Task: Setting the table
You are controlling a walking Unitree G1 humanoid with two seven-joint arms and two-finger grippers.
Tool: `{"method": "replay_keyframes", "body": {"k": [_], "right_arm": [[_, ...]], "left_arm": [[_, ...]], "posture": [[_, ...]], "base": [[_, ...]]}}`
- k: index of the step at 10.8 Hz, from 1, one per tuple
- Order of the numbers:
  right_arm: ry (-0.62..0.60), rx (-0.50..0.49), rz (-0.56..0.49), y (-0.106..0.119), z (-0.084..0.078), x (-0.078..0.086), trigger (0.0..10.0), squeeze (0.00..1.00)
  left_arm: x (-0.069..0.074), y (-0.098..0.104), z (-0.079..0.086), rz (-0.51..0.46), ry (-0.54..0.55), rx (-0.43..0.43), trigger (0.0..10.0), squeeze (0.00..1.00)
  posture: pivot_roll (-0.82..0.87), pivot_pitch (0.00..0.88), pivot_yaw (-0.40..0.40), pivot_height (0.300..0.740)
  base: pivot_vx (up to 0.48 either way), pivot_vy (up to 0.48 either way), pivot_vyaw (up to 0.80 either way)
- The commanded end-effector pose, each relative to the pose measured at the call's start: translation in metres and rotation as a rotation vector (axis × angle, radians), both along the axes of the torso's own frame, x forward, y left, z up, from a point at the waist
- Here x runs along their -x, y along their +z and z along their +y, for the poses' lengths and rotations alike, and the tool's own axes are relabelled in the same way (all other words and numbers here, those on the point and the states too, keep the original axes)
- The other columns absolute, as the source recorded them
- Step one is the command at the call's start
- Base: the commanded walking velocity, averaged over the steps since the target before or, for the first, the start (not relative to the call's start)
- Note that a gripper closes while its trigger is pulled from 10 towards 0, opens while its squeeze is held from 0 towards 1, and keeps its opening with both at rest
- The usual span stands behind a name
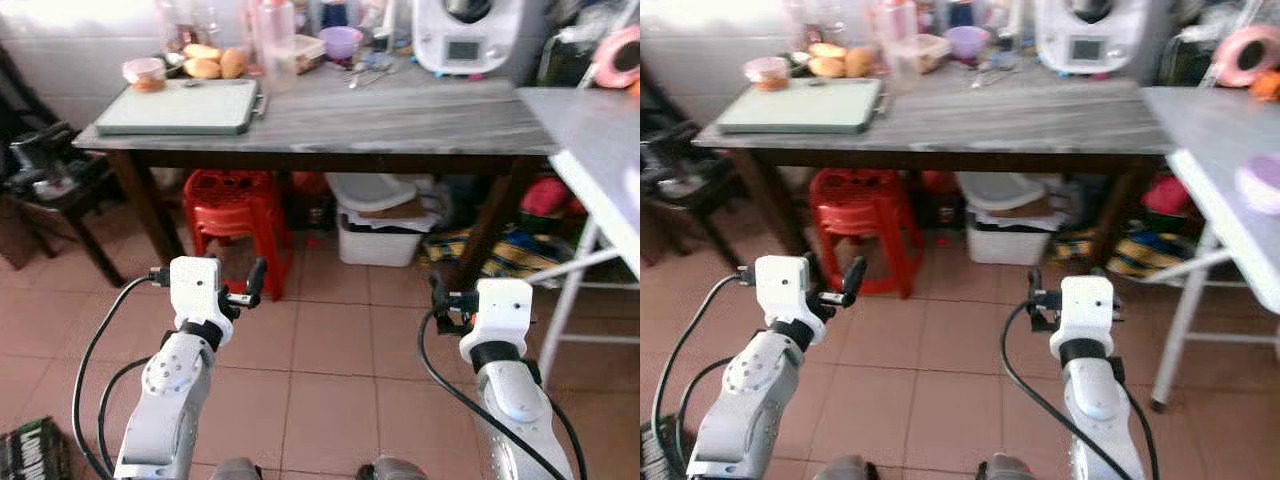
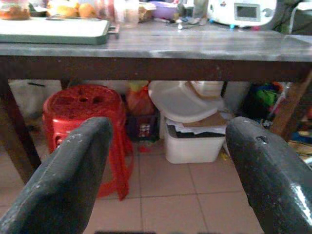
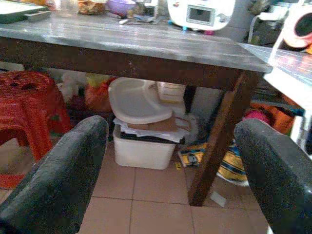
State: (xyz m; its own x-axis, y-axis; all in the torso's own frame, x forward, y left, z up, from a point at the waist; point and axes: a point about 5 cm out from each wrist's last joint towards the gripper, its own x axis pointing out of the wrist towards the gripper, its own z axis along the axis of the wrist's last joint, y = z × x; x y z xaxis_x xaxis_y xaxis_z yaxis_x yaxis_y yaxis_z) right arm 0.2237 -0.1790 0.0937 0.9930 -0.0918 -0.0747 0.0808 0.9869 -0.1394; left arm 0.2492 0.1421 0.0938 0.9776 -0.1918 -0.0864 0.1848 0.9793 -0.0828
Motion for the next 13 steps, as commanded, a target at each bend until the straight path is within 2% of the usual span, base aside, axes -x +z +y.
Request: {"method": "replay_keyframes", "body": {"k": [1,4,6,13], "right_arm": [[-0.003,-0.01,0.005,-0.0008,-0.0002,0.0001,10.0,0.0],[0.004,-0.037,0.006,-0.001,0.0011,0.0009,10.0,0.0],[-0.009,-0.071,0.001,-0.0003,-0.0005,0.0019,10.0,0.0],[-0.037,-0.093,0.033,-0.006,-0.003,0.0027,10.0,0.0]], "left_arm": [[-0.0013,0.0021,0.0022,-0.006,0.009,-0.005,10.0,0.0],[-0.0019,0.003,0.0013,-0.005,0.009,-0.026,10.0,0.0],[-0.0019,0.0028,0.0008,0.0,0.004,-0.023,10.0,0.0],[-0.001,0.0023,0.0009,0.012,-0.007,-0.034,10.0,0.0]], "posture": [[-0.04,0.0,0.021,0.74],[-0.05,0.0,0.023,0.74],[-0.05,0.0,0.024,0.74],[-0.04,0.0,0.034,0.74]], "base": [[0.0,0.0,0.0],[0.0,0.0,0.0],[0.0,-0.276,0.0],[0.0,-0.462,0.0]]}}
